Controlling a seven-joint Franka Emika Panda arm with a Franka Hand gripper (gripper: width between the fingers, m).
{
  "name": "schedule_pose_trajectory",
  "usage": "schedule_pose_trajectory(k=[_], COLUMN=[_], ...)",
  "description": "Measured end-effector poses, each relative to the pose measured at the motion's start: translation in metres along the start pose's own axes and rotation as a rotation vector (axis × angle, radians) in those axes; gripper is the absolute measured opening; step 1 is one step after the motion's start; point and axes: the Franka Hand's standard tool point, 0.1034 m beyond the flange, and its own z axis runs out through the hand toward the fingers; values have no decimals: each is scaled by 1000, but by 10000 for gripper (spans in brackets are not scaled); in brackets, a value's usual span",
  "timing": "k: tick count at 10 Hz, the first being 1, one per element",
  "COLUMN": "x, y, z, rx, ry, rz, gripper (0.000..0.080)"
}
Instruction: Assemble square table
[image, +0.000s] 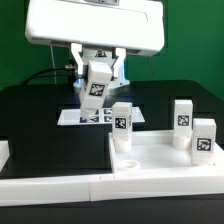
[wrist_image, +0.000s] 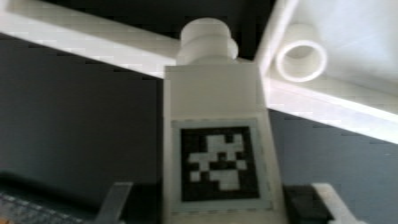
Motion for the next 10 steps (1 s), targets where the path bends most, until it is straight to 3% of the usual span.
schedule_pose_trajectory(k=[2, 3, 4, 5, 6, 7, 8, 9, 10], x=[-2, -11, -9, -3, 10, 28, 49, 62, 68], y=[2, 10, -2, -31, -50, -62, -78, -83, -79], z=[1, 4, 9, 21, 25, 15, -10, -32, -33], rx=[-1, 5, 18, 30, 51, 79, 133, 171, 160], ry=[-4, -21, -14, 10, 21, 23, -11, -68, -42], rz=[-8, -22, 14, 24, 42, 71, 108, 131, 125], gripper=[291, 291, 291, 291, 291, 291, 291, 291, 291])
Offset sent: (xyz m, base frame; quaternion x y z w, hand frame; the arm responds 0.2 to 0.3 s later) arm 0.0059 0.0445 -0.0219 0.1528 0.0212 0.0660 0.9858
